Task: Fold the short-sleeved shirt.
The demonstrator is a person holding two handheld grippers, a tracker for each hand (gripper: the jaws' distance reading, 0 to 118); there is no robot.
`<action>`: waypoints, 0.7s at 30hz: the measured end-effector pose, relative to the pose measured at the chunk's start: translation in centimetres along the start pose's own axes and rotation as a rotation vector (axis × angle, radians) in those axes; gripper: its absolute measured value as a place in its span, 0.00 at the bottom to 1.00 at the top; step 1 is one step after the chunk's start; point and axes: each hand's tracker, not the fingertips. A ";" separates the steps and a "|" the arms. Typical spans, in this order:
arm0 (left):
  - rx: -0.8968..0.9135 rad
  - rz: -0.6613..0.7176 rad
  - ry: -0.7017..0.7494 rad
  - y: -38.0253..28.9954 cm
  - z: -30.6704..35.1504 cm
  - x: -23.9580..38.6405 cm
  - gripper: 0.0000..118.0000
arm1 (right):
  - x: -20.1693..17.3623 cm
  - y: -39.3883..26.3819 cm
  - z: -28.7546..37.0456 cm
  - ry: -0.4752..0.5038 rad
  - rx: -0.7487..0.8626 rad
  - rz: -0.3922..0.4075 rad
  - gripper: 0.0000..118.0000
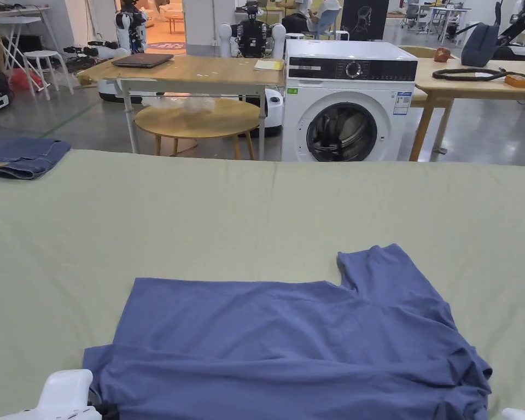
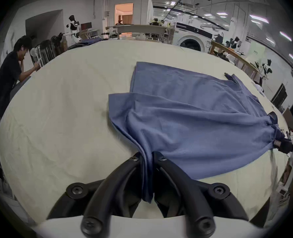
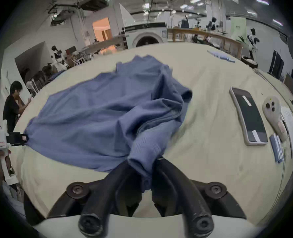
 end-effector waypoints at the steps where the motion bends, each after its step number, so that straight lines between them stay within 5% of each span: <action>1: 0.009 -0.006 -0.001 0.1 0.7 0.0 0.05 | 0.1 0.6 0.6 0.010 -0.028 0.003 0.05; 4: 0.035 -0.033 -0.008 0.1 3.4 -0.1 0.04 | -0.2 1.1 3.4 0.016 0.022 0.046 0.05; 10: 0.005 0.017 -0.079 -2.7 8.9 -1.5 0.05 | 0.2 -0.6 9.3 0.035 0.043 0.014 0.05; 17: -0.166 0.028 -0.059 -8.5 6.5 -2.1 0.05 | 1.3 -6.8 7.6 0.023 -0.121 -0.015 0.06; 18: -0.138 0.045 -0.059 -8.5 6.9 -2.1 0.06 | 1.4 -6.9 7.7 0.024 -0.116 -0.016 0.12; 19: -0.106 0.065 -0.058 -8.1 7.7 -2.1 0.23 | 1.2 -6.7 8.4 0.012 -0.082 -0.025 0.32; 21: -0.043 0.059 -0.025 -6.6 9.6 -2.1 0.72 | 1.0 -5.4 9.9 -0.021 -0.011 0.000 0.81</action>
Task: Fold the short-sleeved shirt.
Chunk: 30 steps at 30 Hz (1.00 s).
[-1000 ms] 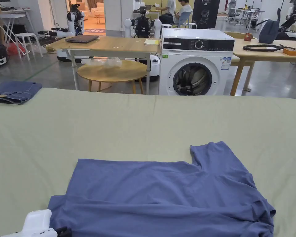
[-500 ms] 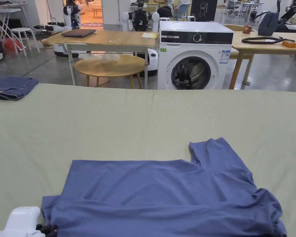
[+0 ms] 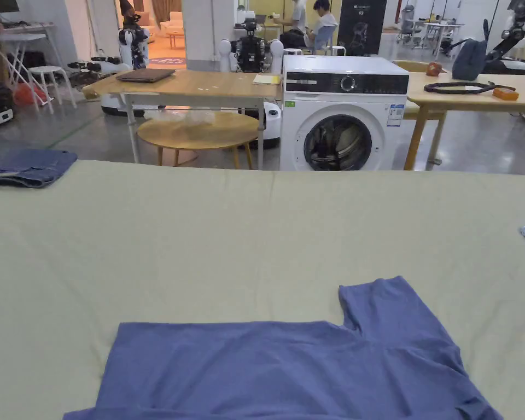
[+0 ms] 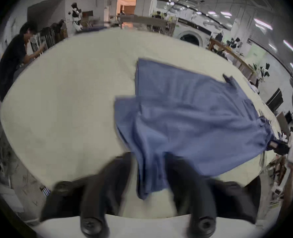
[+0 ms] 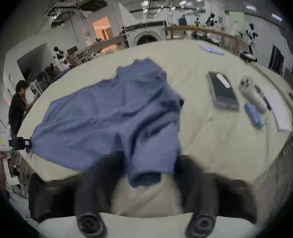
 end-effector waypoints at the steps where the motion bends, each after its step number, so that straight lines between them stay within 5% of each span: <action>1: 0.064 -0.026 0.020 0.9 1.2 0.2 0.90 | 0.0 1.0 0.8 -0.027 0.046 0.016 0.95; 9: 0.537 -0.103 -0.094 10.5 8.1 5.6 0.89 | -2.3 10.7 5.9 0.005 0.522 -0.079 0.95; 10: 0.565 -0.108 -0.118 11.2 8.5 6.3 0.77 | -2.8 11.5 6.0 0.026 0.544 -0.066 0.93; 11: 0.576 -0.110 -0.140 11.8 8.5 7.0 0.51 | -3.4 11.9 6.2 0.049 0.552 -0.044 0.85; 12: 0.576 -0.110 -0.148 12.2 8.3 7.4 0.18 | -3.9 12.2 6.0 0.051 0.548 -0.030 0.67; 13: 0.577 -0.107 -0.142 12.5 7.9 7.9 0.00 | -4.6 12.6 5.5 0.041 0.546 -0.025 0.21; 14: 0.582 -0.107 -0.149 12.8 7.5 8.3 0.00 | -5.2 12.8 4.7 -0.002 0.534 -0.002 0.00; 22: 0.280 -0.092 -0.156 16.7 -1.9 7.1 0.00 | -5.8 13.2 -2.6 0.039 0.364 0.008 0.00; 23: 0.214 -0.058 -0.158 17.4 -3.4 6.7 0.13 | -5.7 13.4 -3.3 0.041 0.340 0.004 0.00; 24: 0.146 -0.021 -0.148 18.1 -5.3 6.2 0.39 | -5.6 13.5 -4.3 0.038 0.316 0.000 0.00; 25: 0.089 0.003 -0.132 18.5 -7.2 5.8 0.79 | -5.4 13.5 -5.3 0.036 0.300 -0.003 0.00; 26: 0.056 -0.001 -0.112 18.9 -8.7 5.5 0.94 | -5.3 13.5 -6.0 0.034 0.289 -0.005 0.00; 30: -0.023 0.089 -0.047 19.7 -14.3 3.6 0.96 | -4.7 13.6 -8.2 0.029 0.243 -0.003 0.00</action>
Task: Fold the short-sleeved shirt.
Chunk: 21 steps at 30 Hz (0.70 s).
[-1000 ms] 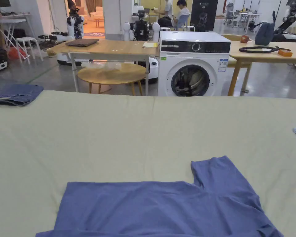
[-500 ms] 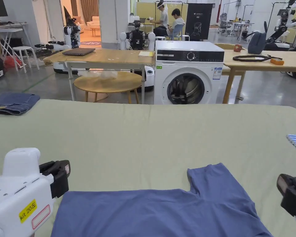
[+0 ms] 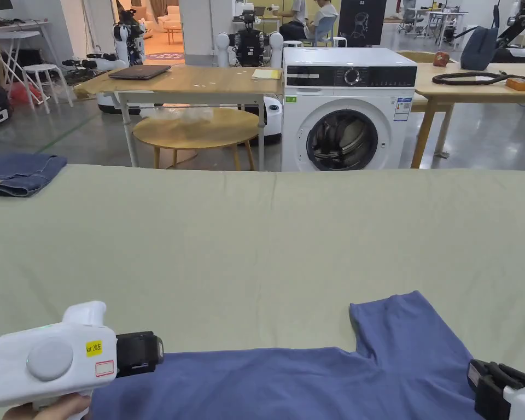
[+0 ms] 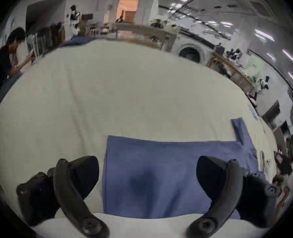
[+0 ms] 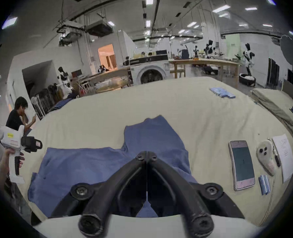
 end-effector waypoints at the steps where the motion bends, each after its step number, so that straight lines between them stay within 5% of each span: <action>1: -0.028 0.035 0.003 0.1 -1.2 -0.6 0.96 | -0.1 -0.2 -0.5 -0.005 -0.012 0.006 0.00; 6: -0.108 0.092 0.068 0.3 -6.0 -2.0 0.94 | 0.2 -1.0 -3.3 -0.028 -0.077 0.016 0.00; 8: -0.126 -0.001 0.132 -0.2 -6.5 -1.1 0.91 | 0.4 -0.9 -4.6 -0.043 -0.092 0.008 0.02; 9: -0.112 -0.059 0.156 -0.5 -6.2 -0.3 0.90 | 0.8 -0.6 -5.3 -0.050 -0.096 -0.001 0.14; 11: -0.085 -0.139 0.196 -1.0 -5.4 0.3 0.77 | 1.5 0.1 -7.7 -0.068 -0.184 -0.018 0.78; 12: -0.068 -0.153 0.176 -1.0 -4.9 0.4 0.68 | 2.0 0.5 -9.1 -0.072 -0.224 -0.025 0.99; 15: -0.031 -0.140 0.134 -1.1 -3.5 0.0 0.09 | 3.2 1.7 -12.5 -0.142 -0.284 -0.015 1.00; 16: -0.033 -0.112 0.080 -1.1 -3.4 0.0 0.00 | 3.8 2.1 -13.9 -0.160 -0.306 -0.027 1.00; 19: -0.032 -0.125 0.123 -1.8 -3.4 0.4 0.00 | 5.3 2.3 -17.2 -0.167 -0.428 -0.098 1.00; 21: -0.027 -0.136 0.134 -2.1 -3.4 0.7 0.00 | 5.5 1.8 -17.9 -0.145 -0.548 -0.151 0.83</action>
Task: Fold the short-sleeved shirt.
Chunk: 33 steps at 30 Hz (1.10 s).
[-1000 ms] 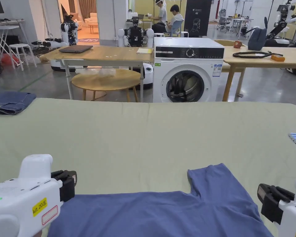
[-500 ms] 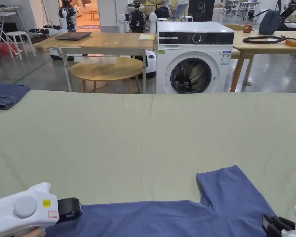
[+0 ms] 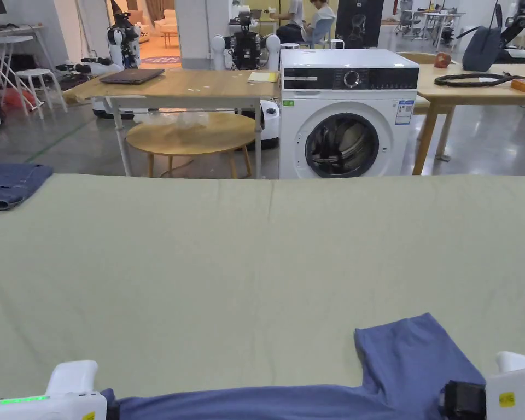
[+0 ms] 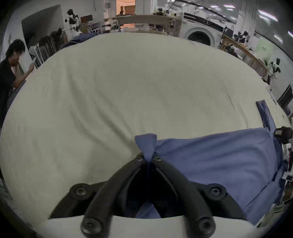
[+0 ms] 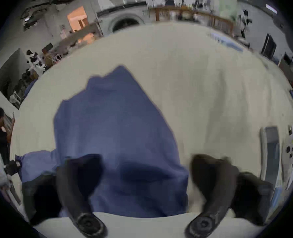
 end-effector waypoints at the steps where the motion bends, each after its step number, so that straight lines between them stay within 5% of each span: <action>1: -0.003 0.002 -0.001 -0.1 -0.1 0.0 0.00 | -0.7 -0.8 0.6 -0.110 0.062 0.068 0.75; 2: -0.003 0.004 -0.002 -0.1 0.1 0.1 0.00 | -1.2 -1.3 1.3 -0.101 0.103 0.135 0.61; 3: -0.003 0.006 -0.004 -0.2 0.3 0.1 0.00 | -1.4 -1.7 2.1 -0.055 0.114 0.168 0.37; 4: -0.001 0.006 -0.006 -0.2 0.6 0.2 0.00 | -1.4 -2.0 2.8 -0.049 0.121 0.170 0.02; 8: 0.007 0.001 -0.021 -0.5 2.5 0.3 0.00 | -0.3 -2.4 5.7 -0.004 0.176 0.153 0.02; 11: 0.040 -0.009 -0.029 -1.1 5.1 0.0 0.00 | 0.9 -3.0 9.1 0.125 0.185 0.068 0.02; 15: 0.083 -0.010 -0.035 -2.6 9.2 -1.3 0.00 | 1.4 -5.9 14.9 0.107 0.270 0.198 0.02; 22: 0.123 -0.047 -0.063 -9.1 16.4 -3.6 0.00 | 4.0 -14.0 21.9 0.126 0.328 0.232 0.02; 33: -0.057 -0.155 -0.029 -20.5 15.0 -4.3 0.00 | 5.5 -25.1 17.0 -0.040 0.168 0.374 0.02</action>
